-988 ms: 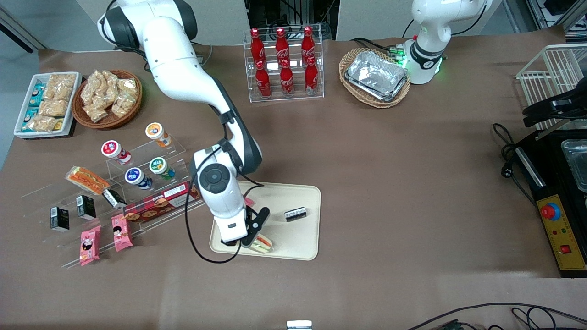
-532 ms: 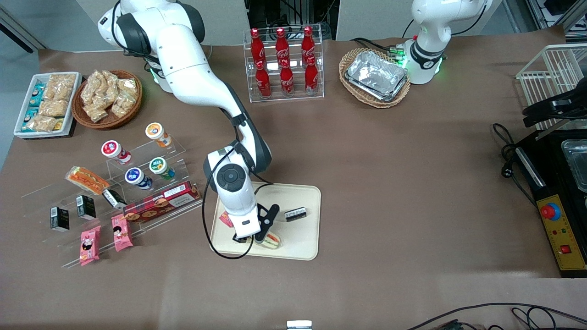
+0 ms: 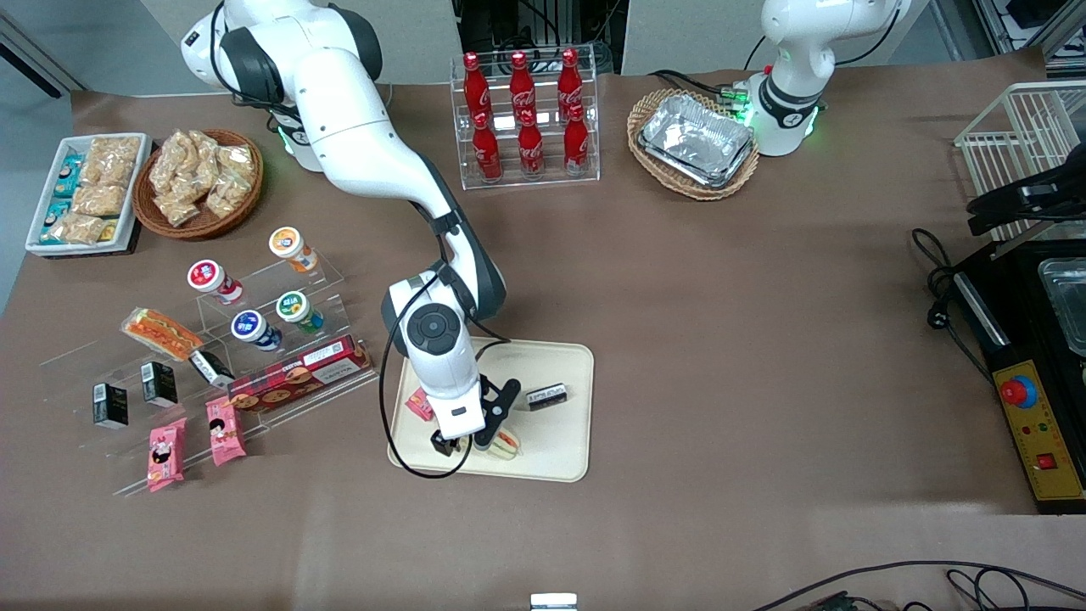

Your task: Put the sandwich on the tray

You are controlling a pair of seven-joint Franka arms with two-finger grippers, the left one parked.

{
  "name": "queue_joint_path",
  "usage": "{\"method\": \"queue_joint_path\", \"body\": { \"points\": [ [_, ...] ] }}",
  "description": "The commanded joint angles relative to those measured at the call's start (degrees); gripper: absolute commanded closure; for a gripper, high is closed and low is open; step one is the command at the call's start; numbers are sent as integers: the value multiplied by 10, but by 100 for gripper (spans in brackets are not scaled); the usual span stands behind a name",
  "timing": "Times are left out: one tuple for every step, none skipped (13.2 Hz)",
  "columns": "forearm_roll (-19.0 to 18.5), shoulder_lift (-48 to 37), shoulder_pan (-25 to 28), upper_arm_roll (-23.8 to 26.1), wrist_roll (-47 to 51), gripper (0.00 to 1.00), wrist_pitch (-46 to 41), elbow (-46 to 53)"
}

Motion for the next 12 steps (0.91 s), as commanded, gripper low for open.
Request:
{"method": "queue_joint_path", "body": {
  "points": [
    [7, 1, 2, -9, 7, 0, 3, 16],
    [8, -7, 2, -9, 7, 0, -1, 16],
    [10, -15, 1, -8, 7, 0, -4, 16],
    [11, -23, 0, -7, 7, 0, -8, 16],
    [12, -33, -1, -7, 7, 0, -16, 16],
    [12, -44, -2, -8, 7, 0, -27, 16],
    [11, -57, -2, -8, 7, 0, -42, 16],
    [11, -71, -4, -8, 8, 0, -56, 15],
    [11, -86, -4, -9, 9, 0, -73, 16],
    [12, -103, -6, -10, 9, 0, -92, 16],
    [24, -125, -6, -14, 10, 0, -113, 15],
    [38, -147, -13, -16, 10, 0, -136, 15]
  ]
}}
